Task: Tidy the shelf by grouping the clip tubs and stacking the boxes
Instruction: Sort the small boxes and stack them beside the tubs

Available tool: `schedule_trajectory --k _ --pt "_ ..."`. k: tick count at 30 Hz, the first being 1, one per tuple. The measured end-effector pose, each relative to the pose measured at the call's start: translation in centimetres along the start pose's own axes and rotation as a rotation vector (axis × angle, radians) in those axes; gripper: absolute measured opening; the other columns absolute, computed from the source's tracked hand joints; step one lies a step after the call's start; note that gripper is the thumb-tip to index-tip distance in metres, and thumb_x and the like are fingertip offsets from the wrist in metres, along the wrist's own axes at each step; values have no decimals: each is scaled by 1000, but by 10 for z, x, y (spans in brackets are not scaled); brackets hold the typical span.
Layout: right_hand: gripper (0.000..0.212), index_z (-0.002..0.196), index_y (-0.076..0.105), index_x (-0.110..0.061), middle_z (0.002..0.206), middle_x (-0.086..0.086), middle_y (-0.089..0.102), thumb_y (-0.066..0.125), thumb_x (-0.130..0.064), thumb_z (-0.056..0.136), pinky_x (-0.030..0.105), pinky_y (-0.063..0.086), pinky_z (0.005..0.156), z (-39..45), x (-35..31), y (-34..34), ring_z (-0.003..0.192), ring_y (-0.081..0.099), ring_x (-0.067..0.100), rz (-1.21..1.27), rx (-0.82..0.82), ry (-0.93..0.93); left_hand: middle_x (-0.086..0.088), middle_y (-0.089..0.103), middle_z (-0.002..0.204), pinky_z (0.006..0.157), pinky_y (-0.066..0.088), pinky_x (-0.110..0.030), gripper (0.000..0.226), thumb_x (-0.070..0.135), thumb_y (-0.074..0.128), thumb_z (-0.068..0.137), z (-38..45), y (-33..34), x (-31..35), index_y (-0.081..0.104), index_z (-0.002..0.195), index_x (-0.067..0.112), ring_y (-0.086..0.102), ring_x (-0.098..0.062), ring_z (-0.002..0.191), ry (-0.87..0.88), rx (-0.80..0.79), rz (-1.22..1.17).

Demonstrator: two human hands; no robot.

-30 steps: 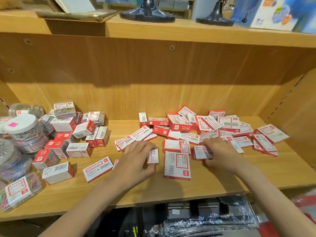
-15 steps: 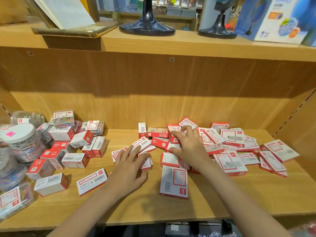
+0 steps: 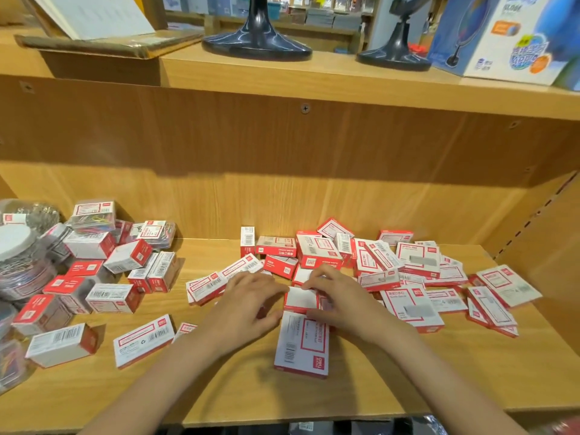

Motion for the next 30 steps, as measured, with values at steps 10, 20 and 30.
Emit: schedule_trajectory --k 10,20,30 --pt "26 98 46 -26 107 -11 38 66 -26 81 14 41 69 4 -2 -1 98 45 7 49 -23 110 11 60 113 93 32 -30 40 40 36 84 -17 -20 -13 62 111 25 42 -7 110 -42 190 38" --pt "48 120 42 -20 121 0 42 65 -26 78 26 31 91 35 -58 24 113 35 17 -203 -91 -109 -2 60 112 87 43 -39 38 32 38 81 -82 -68 -69 63 105 15 44 -16 104 -273 373 138" --pt "33 99 53 -19 97 -3 43 73 -29 75 24 36 70 123 -106 -6 82 43 8 304 193 47 9 34 145 108 27 -35 71 65 19 79 -121 -53 -92 39 137 31 29 -13 132 -430 143 96"
Point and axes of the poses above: each hand's wrist, its own z-axis towards the middle knuckle, its own y-axis out of the palm, x = y × z, the point moved 10 cm from there along z, towards the middle knuckle
